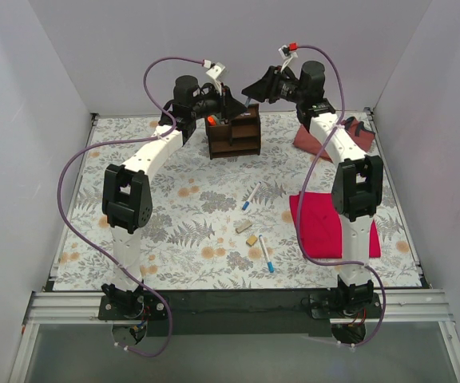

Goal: Sort the stationery into containers
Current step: Place the pen in the storage box.

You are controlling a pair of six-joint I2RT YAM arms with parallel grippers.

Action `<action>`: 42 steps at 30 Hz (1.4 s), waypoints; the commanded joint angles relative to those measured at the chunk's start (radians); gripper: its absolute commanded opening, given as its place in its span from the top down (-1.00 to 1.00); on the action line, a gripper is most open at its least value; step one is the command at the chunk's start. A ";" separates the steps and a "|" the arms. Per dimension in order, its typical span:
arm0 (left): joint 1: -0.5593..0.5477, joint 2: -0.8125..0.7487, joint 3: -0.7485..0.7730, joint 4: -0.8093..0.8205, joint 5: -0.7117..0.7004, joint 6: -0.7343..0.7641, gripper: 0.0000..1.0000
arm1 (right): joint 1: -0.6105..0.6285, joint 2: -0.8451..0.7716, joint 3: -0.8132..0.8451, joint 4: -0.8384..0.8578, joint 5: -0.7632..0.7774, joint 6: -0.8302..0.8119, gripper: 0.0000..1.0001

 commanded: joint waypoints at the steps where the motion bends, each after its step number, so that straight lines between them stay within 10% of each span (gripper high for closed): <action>1: -0.001 -0.068 -0.011 0.009 -0.023 -0.004 1.00 | -0.017 -0.081 -0.015 0.031 -0.009 -0.008 -0.03; 15: 0.005 -0.040 -0.020 0.004 -0.024 0.002 1.00 | -0.017 -0.105 -0.023 0.031 -0.025 -0.023 0.17; 23: 0.007 -0.040 -0.019 0.004 -0.029 0.013 0.98 | -0.016 -0.097 -0.026 0.029 -0.051 -0.057 0.88; 28: 0.013 -0.087 -0.040 -0.049 -0.144 0.070 0.14 | -0.016 -0.025 0.081 0.029 -0.085 -0.117 0.97; 30: 0.027 -0.161 -0.085 -0.069 -0.193 0.096 -0.55 | -0.016 0.008 0.128 0.029 -0.088 -0.143 0.97; 42: 0.211 -0.551 -0.565 -0.100 -0.584 0.134 -0.57 | 0.090 0.091 0.112 0.169 0.004 -0.446 0.97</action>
